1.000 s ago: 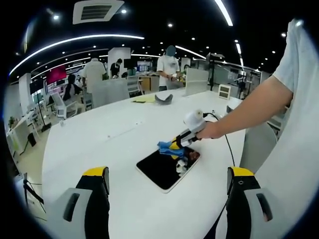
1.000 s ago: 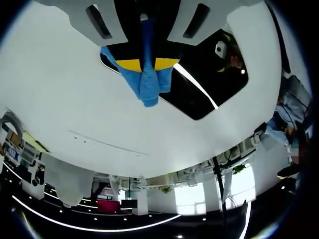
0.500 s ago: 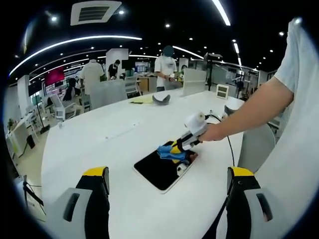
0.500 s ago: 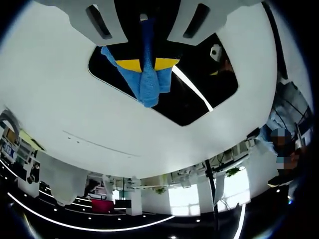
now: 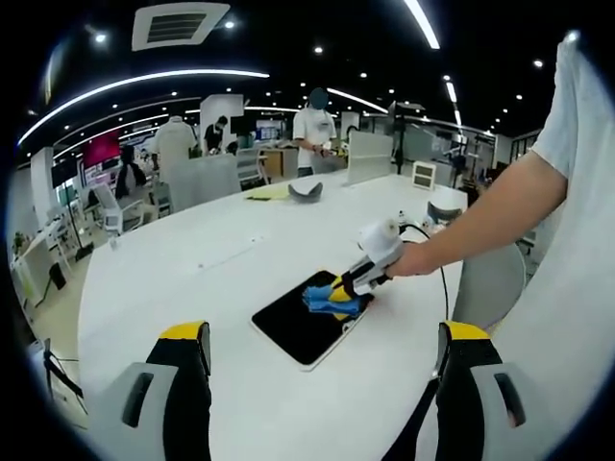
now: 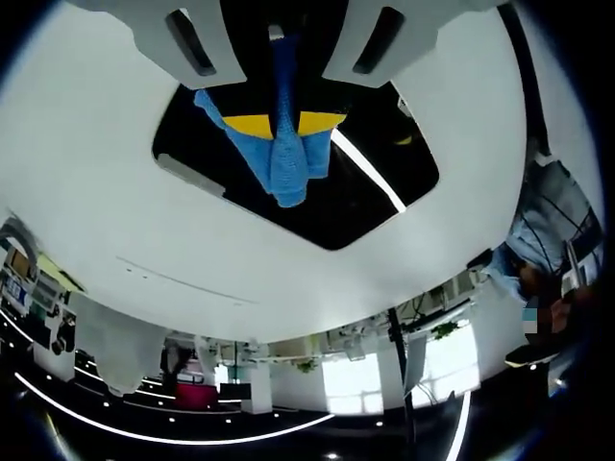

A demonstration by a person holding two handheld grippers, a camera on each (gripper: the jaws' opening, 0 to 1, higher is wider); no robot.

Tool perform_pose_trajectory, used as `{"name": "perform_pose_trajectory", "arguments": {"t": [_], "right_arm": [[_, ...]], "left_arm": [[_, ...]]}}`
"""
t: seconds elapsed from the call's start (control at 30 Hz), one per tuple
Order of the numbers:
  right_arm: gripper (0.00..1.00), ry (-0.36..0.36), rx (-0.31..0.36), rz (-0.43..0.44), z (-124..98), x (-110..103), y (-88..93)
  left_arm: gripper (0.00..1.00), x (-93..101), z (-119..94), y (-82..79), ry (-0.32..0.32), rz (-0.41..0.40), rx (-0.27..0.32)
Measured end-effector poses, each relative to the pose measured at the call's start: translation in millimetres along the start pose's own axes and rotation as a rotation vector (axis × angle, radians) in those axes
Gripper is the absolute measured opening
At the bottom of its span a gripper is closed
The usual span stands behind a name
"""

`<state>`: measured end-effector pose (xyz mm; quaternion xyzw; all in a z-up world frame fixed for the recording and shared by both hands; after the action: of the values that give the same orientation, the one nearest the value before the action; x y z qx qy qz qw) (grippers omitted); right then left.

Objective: Wipe the mirror surface with the cleaning cloth until all visible marks leave the cleaned area.

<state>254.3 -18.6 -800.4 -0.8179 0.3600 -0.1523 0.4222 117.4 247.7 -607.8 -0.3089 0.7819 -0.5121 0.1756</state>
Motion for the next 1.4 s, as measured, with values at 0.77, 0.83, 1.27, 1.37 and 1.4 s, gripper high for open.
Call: {"name": "perform_pose_trajectory", "arguments": {"t": [0.77, 0.83, 1.27, 1.37, 1.4], "right_arm": [[0.02, -0.022, -0.005, -0.005, -17, -26, 15.1], [0.02, -0.021, -0.003, -0.002, -19, -29, 16.2], [0.02, -0.02, 0.0, 0.012, -24, -37, 20.4], [0.02, -0.019, 0.0, 0.012, -25, -39, 21.2], [0.02, -0.018, 0.0, 0.012, -25, -40, 21.3]], "left_arm": [[0.99, 13.4, -2, -0.1, 0.029, 0.015, 0.011], [0.99, 14.4, -3, -0.5, 0.033, 0.02, 0.012], [0.99, 17.2, -6, -1.3, 0.043, 0.026, 0.015], [0.99, 17.7, -7, -0.2, 0.046, 0.029, 0.012], [0.99, 18.4, -8, -0.5, 0.047, 0.032, 0.013]]}}
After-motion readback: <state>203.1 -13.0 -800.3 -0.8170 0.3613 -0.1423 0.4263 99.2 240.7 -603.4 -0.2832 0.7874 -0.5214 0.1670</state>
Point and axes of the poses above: the point that each gripper's makers call its tool centre point, and the gripper's own axes: z roughly forward along the fingers, x roughly to its right, y roughly out of its underside, the point moved 7 cm from there along -z, roughly backward along the fingers, and after that the axes turned 3 degrees about x, right-handed, at the moved point
